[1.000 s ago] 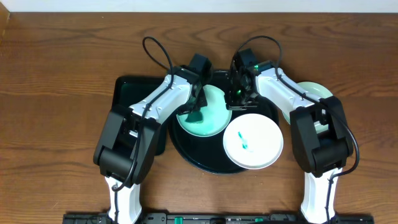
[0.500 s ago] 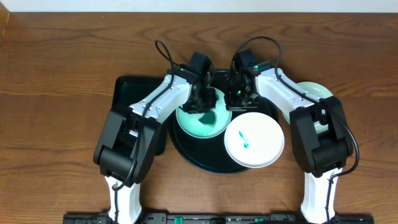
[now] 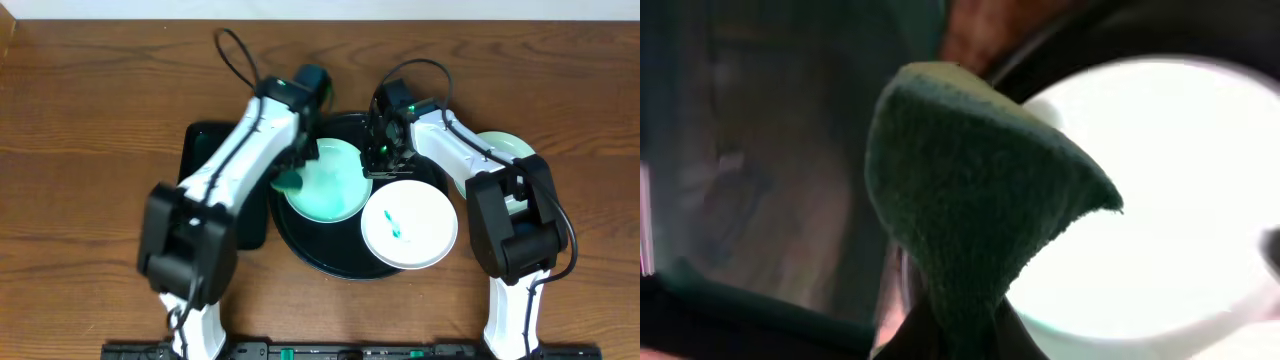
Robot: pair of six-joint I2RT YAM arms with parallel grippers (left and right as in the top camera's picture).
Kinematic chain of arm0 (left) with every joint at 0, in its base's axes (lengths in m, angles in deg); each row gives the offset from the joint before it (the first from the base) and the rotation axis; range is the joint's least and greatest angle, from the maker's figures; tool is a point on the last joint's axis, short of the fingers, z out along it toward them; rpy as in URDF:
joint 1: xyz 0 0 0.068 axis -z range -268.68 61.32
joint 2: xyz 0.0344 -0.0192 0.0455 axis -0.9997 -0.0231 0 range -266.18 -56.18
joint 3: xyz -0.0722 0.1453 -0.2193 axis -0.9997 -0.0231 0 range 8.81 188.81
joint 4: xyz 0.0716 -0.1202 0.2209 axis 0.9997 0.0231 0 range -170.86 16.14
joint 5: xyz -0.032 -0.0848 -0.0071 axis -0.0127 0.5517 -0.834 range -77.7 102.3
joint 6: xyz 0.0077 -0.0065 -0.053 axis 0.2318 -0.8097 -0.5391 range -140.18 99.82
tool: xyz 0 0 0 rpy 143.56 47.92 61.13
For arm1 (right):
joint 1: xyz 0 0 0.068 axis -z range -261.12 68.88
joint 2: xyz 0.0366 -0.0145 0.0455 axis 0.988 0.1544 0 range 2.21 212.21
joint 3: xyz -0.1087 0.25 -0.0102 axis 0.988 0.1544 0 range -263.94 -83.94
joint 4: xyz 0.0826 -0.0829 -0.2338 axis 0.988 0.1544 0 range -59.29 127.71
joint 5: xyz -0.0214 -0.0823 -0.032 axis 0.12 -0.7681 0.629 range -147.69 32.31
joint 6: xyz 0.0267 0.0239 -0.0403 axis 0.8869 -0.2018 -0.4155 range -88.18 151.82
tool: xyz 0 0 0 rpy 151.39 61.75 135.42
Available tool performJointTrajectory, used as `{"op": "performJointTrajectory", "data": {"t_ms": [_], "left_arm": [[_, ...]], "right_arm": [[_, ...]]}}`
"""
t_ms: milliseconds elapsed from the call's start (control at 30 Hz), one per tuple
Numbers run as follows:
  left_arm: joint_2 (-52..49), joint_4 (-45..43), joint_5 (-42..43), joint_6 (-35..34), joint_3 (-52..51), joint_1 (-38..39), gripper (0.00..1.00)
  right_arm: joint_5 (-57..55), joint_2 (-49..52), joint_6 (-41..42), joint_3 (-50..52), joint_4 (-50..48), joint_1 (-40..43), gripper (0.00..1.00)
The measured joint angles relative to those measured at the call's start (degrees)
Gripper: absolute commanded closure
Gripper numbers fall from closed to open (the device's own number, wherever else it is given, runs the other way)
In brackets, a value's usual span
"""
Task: Clean dirty plates on tray and stack at the side
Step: 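Lift the second green plate and stack it on the first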
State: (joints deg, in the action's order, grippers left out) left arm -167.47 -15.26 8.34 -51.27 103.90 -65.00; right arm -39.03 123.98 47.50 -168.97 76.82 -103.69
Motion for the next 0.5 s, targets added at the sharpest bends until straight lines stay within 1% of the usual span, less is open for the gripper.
{"op": "performJointTrajectory", "data": {"t_ms": [100, 233, 333, 500], "left_arm": [[4.9, 3.7, 0.3, 1.1, 1.9, -1.9, 0.93], [12.5, 8.2, 0.4, 2.5, 2.6, -7.8, 0.93], [13.6, 9.4, 0.4, 3.3, 2.7, -12.0, 0.93], [13.0, 9.6, 0.4, 4.1, 2.6, -17.6, 0.93]], "right_arm": [[0.0, 0.0, 0.0, 0.0, 0.5, 0.0, 0.99], [-0.9, 0.0, 0.0, -0.5, 2.3, 0.0, 0.99], [-3.7, 0.0, 0.0, -1.5, 4.3, -0.9, 0.99], [-12.2, -2.5, -0.2, -2.4, 5.7, -4.2, 0.99]]}}
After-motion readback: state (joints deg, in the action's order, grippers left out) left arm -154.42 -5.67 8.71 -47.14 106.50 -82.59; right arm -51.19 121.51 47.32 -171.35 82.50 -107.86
